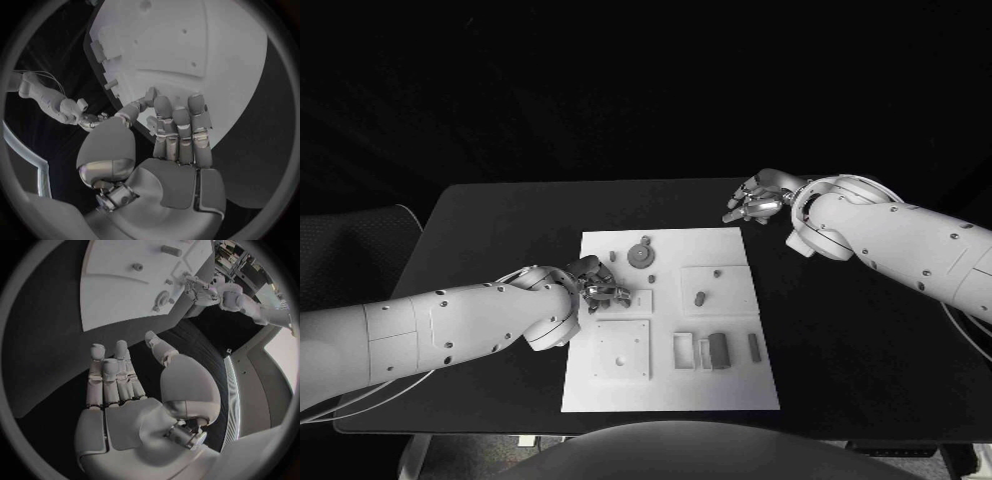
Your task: Assemble the parts on the task board
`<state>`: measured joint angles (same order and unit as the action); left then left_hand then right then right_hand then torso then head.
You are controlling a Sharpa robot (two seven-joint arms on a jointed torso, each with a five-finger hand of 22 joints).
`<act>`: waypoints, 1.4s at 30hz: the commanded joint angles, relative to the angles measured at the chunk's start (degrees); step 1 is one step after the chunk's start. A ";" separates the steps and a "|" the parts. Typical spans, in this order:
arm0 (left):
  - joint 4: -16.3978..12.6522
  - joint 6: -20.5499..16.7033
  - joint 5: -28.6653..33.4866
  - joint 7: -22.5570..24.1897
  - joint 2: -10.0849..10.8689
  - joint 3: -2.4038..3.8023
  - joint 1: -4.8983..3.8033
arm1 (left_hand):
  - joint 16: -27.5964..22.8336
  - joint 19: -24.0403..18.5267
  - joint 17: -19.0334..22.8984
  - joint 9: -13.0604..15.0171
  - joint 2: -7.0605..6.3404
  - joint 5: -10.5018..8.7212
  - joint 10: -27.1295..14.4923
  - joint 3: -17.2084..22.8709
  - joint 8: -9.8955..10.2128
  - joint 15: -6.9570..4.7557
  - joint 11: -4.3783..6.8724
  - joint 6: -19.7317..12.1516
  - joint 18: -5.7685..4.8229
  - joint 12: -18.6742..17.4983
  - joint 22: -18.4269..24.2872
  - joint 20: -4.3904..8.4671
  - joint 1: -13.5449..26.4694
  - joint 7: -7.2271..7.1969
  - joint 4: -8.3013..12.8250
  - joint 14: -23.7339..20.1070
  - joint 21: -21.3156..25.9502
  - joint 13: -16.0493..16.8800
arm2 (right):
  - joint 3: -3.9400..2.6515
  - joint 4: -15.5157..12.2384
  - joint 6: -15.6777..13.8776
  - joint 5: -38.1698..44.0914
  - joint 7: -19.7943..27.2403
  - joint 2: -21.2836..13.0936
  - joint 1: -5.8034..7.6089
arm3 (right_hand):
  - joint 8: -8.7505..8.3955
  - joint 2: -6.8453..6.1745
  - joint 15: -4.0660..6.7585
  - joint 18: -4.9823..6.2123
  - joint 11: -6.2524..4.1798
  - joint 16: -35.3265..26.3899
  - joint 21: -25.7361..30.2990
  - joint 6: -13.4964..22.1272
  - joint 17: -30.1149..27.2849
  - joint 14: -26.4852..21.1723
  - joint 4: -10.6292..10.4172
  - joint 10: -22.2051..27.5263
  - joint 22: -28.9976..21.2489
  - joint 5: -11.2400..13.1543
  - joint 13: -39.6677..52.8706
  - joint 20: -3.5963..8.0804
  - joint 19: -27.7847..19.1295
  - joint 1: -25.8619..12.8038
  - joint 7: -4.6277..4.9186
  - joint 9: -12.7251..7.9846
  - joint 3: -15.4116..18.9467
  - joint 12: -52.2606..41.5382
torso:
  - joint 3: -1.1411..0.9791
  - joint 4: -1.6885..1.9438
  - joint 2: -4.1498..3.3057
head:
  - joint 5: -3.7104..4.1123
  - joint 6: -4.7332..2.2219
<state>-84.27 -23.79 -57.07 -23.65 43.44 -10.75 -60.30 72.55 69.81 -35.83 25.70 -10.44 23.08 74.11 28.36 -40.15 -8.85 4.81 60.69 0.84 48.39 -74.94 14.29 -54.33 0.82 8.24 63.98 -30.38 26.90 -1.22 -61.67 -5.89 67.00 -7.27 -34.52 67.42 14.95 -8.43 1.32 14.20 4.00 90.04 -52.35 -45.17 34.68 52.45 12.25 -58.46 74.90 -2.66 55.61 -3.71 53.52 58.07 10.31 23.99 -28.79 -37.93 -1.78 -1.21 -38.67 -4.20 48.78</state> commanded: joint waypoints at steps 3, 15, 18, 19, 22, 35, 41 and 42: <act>-0.32 0.83 0.24 0.55 -0.19 -0.04 0.10 | 0.49 0.35 -0.06 0.25 1.47 0.94 -0.20 6.47 0.22 0.05 0.05 0.21 0.20 0.46 -1.19 -0.07 -3.01 0.29 6.50 -0.36 -0.55 0.09 | -0.02 -0.03 0.80 0.23 0.30 0.01 -0.04 | -0.39 -0.04 0.40 0.80 0.27 0.05 0.32 0.04 -0.09 -0.10 -0.26 0.02 0.86 -0.26 -0.09 0.01 -0.41 -0.40 0.39 -0.06 -0.04 -0.31 | 0.01 -0.02 -0.01 | -0.01 -0.04; -0.72 -2.15 -1.32 2.35 -0.23 -0.01 0.10 | 1.02 1.03 -0.19 0.69 2.12 2.11 0.58 7.19 0.10 -0.10 0.34 1.18 0.28 0.95 -1.25 0.04 -5.08 0.02 7.60 0.38 -1.25 0.25 | -0.02 -0.04 0.73 0.23 0.32 -0.01 -0.05 | -0.39 -0.04 0.40 0.80 0.27 0.05 0.33 0.04 -0.09 -0.10 -0.36 0.03 0.86 -0.25 -0.10 0.01 -0.41 -0.51 0.39 -0.06 0.00 -0.32 | -0.01 0.00 0.00 | -0.01 0.02; -0.94 -2.80 -1.76 2.68 -0.20 -0.01 0.10 | 1.17 1.22 -0.24 0.84 2.06 3.43 0.84 7.13 0.12 -0.18 0.46 1.50 0.31 1.09 -1.26 0.10 -5.23 -0.10 7.77 0.62 -1.51 0.29 | -0.02 -0.04 0.71 0.23 0.33 -0.01 -0.05 | -0.39 -0.05 0.39 0.80 0.27 0.05 0.33 0.05 -0.09 -0.10 -0.38 0.03 0.86 -0.25 -0.10 0.00 -0.41 -0.53 0.39 -0.07 0.00 -0.32 | -0.02 -0.02 0.00 | -0.03 0.01; -1.03 -3.03 -1.91 2.78 -0.19 -0.01 0.10 | 1.19 1.25 -0.24 0.88 2.07 3.60 0.88 7.12 0.12 -0.20 0.47 1.54 0.32 1.11 -1.26 0.11 -5.26 -0.11 7.79 0.65 -1.56 0.30 | -0.02 -0.05 0.71 0.23 0.33 -0.02 -0.05 | -0.39 -0.05 0.39 0.80 0.27 0.05 0.33 0.05 -0.09 -0.10 -0.38 0.03 0.86 -0.25 -0.10 0.00 -0.41 -0.54 0.39 -0.07 0.00 -0.32 | -0.01 -0.03 0.00 | -0.03 0.00; -1.46 -3.97 -2.41 3.10 -0.04 0.00 0.10 | 1.31 1.38 -0.28 1.06 2.03 4.34 1.05 7.03 0.12 -0.27 0.57 1.77 0.34 1.22 -1.26 0.17 -5.33 -0.21 7.88 0.82 -1.76 0.34 | -0.02 -0.07 0.69 0.23 0.34 -0.03 -0.05 | -0.39 -0.05 0.39 0.80 0.27 0.05 0.33 0.05 -0.09 -0.10 -0.40 0.03 0.86 -0.25 -0.10 0.00 -0.41 -0.55 0.39 -0.07 0.01 -0.32 | -0.02 -0.04 0.00 | -0.05 -0.02; -2.16 -5.68 -7.99 0.35 0.48 0.15 0.05 | 1.62 1.76 -0.39 1.84 1.70 5.90 1.52 6.90 0.30 -0.51 0.81 2.35 0.41 1.51 -1.24 0.35 -5.54 -0.45 7.96 1.28 -2.31 0.48 | -0.02 -0.14 0.64 0.22 0.31 -0.10 -0.05 | -0.39 -0.07 0.39 0.80 0.27 0.05 0.34 0.05 -0.10 -0.10 -0.47 0.04 0.85 -0.26 -0.11 0.00 -0.41 -0.63 0.40 -0.07 0.02 -0.33 | -0.04 -0.04 0.01 | -0.20 -0.20; -1.79 -3.78 -7.90 -3.48 0.40 0.11 -0.07 | 1.69 1.81 -0.42 2.05 1.55 6.15 1.61 6.86 0.36 -0.53 0.85 2.49 0.39 1.59 -1.24 0.37 -5.45 -0.50 7.86 1.37 -2.42 0.52 | -0.02 -0.18 0.62 0.22 0.29 -0.12 -0.05 | -0.39 -0.09 0.39 0.80 0.27 0.05 0.35 0.05 -0.10 -0.10 -0.49 0.05 0.85 -0.26 -0.12 0.01 -0.41 -0.63 0.39 -0.08 0.02 -0.34 | -0.07 -0.04 0.01 | -0.28 -0.01; -1.71 -3.71 -7.90 -3.90 0.35 0.10 -0.07 | 1.70 1.82 -0.43 2.09 1.54 6.20 1.63 6.86 0.37 -0.53 0.86 2.51 0.39 1.60 -1.24 0.37 -5.42 -0.51 7.84 1.38 -2.44 0.53 | -0.02 -0.19 0.60 0.22 0.28 -0.15 -0.05 | -0.39 -0.09 0.39 0.80 0.27 0.05 0.35 0.05 -0.10 -0.10 -0.49 0.05 0.85 -0.26 -0.12 0.01 -0.41 -0.63 0.39 -0.08 0.02 -0.34 | -0.08 -0.04 0.02 | -0.32 0.06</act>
<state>-85.98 -28.27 -63.82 -24.61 43.92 -10.65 -60.30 73.89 71.19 -36.17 27.71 -10.99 29.05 75.45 27.96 -39.88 -8.99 5.54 62.64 0.81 49.64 -74.92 14.61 -57.16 0.29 8.65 64.90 -32.57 27.37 -1.22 -61.77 -5.86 67.00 -7.25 -34.63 67.39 14.95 -8.43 1.29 14.12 4.00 90.04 -52.35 -45.16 34.63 52.24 12.08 -58.45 74.90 -2.66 55.57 -3.71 53.52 58.07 10.36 24.00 -28.62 -37.93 -1.82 -1.25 -38.66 -4.45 48.71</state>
